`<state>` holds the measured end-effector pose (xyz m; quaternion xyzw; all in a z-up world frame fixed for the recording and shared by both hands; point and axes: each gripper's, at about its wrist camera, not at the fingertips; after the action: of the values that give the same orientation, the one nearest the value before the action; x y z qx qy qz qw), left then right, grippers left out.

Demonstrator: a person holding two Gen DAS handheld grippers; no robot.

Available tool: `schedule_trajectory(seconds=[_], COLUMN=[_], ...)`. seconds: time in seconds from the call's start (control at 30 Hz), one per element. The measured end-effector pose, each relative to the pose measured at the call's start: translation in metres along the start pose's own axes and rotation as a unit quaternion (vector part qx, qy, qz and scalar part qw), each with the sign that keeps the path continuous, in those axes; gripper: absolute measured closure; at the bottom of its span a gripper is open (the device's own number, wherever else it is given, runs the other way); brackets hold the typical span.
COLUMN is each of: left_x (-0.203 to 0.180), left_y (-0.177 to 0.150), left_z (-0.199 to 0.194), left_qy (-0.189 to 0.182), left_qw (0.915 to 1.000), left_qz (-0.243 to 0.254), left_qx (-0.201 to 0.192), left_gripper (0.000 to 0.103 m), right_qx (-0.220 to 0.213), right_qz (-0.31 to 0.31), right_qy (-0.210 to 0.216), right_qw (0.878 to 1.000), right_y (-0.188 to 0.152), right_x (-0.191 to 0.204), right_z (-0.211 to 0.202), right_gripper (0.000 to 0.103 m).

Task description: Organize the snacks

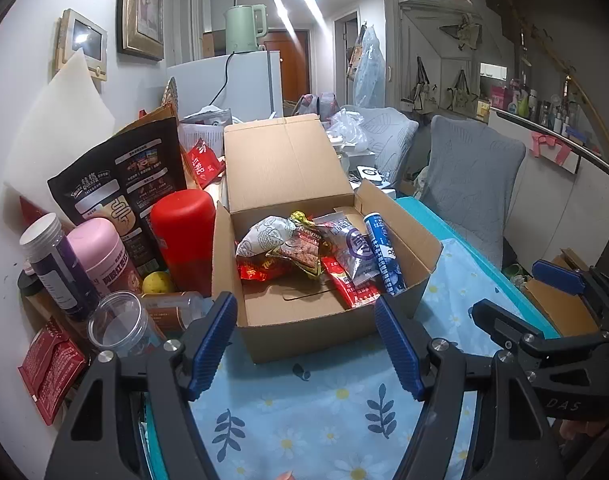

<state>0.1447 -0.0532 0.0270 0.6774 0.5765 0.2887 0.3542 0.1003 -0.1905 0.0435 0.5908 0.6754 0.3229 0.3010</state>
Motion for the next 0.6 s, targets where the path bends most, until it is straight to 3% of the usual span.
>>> schedule_trajectory(seconds=[0.6], left_x=[0.0059], left_y=[0.0010], left_z=[0.0060], left_qy=[0.005], left_qw=[0.9999], left_qz=[-0.006], left_qx=[0.011], left_gripper=[0.032], right_qx=[0.003], right_qz=[-0.007], right_qy=[0.003], right_qw=[1.000], right_y=[0.0053], right_x=[0.0029], right_z=[0.0042], right_gripper=[0.006])
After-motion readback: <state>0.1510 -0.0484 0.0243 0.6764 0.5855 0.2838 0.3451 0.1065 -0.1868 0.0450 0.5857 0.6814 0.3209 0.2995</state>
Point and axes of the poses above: each gripper's, at about its wrist camera, not at the fingertips, and z roughly the way its jaws point, x to its left, y to its top, and after that the axes turned 4 degrees about -y, right-handed
